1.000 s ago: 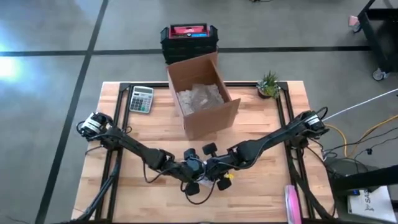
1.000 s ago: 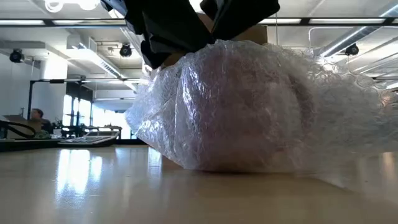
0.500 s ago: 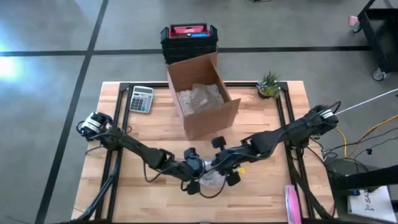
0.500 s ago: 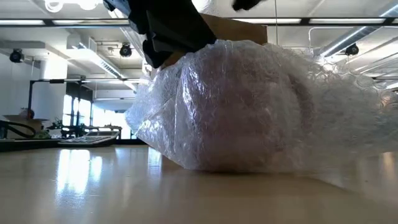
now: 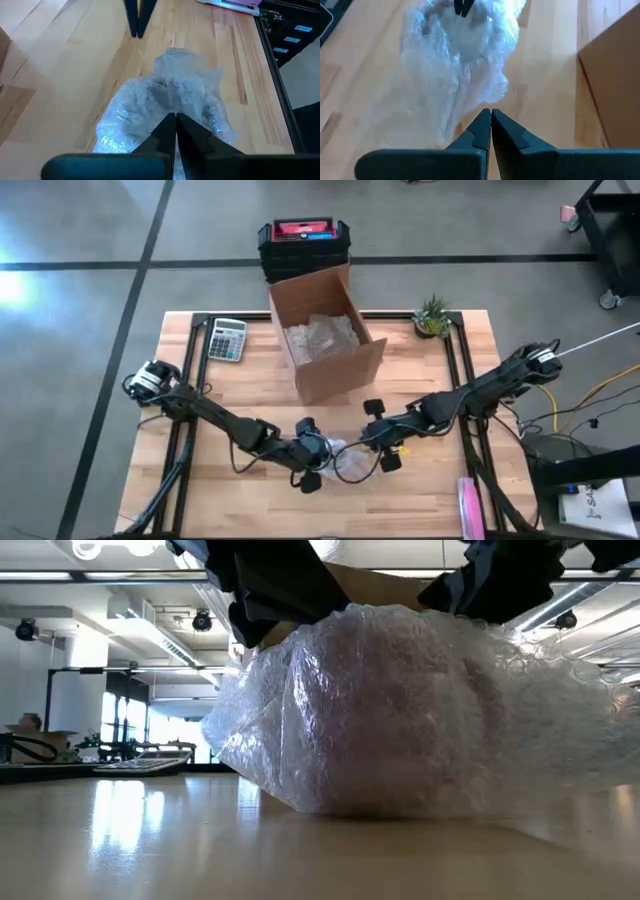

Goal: Wrap mug
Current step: Wrap the purple mug with the bubble wrap

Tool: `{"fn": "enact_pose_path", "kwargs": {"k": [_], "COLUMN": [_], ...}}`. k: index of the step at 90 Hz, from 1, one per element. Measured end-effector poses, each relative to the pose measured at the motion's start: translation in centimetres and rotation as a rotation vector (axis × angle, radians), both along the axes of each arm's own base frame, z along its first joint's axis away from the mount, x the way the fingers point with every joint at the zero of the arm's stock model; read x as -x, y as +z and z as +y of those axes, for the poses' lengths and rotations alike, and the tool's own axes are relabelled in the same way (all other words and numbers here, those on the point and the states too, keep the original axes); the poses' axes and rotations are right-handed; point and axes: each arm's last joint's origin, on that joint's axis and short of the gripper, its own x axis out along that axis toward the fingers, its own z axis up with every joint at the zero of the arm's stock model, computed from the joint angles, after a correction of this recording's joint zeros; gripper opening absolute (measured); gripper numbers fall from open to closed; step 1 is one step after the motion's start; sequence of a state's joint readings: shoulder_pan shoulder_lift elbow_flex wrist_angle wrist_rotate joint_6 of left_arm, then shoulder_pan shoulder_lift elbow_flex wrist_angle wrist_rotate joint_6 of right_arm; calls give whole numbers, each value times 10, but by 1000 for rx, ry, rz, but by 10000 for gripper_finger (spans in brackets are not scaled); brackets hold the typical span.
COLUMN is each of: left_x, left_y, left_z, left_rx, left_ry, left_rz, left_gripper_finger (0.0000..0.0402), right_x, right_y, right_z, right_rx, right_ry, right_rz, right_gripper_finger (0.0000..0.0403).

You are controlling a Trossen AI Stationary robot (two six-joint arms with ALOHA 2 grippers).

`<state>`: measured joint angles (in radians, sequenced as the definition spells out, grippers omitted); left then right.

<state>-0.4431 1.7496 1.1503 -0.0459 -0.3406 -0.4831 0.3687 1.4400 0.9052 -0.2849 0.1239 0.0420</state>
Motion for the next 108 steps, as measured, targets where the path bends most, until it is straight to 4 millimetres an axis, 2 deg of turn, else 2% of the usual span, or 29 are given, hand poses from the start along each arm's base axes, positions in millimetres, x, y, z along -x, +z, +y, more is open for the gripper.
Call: {"fn": "enact_pose_path", "kwargs": {"k": [18, 35, 51, 65, 90, 108], "left_x": [2, 11, 8, 0, -4, 0], "left_y": [4, 29, 44, 34, 26, 12], "left_z": [0, 4, 10, 9, 10, 23], "left_rx": [12, 16, -7, -47, 23, -71], "left_ry": [-40, -51, -44, -69, -99, -29], "left_rz": [5, -58, -161, -165, -124, 13], "left_gripper_finger": [0, 0, 0, 0, 0, 0], "right_x": [-6, -11, -15, -15, -15, -15], "right_y": [-16, -23, -29, -32, -31, -32], "right_z": [2, 7, 9, 11, 11, 11], "right_rx": [-18, -20, -19, -13, -13, -7], "right_ry": [5, 14, 20, 27, 28, 35], "right_rz": [-58, -69, -72, -62, -64, -64], "right_gripper_finger": [0, 0, 0, 0, 0, 0]}}
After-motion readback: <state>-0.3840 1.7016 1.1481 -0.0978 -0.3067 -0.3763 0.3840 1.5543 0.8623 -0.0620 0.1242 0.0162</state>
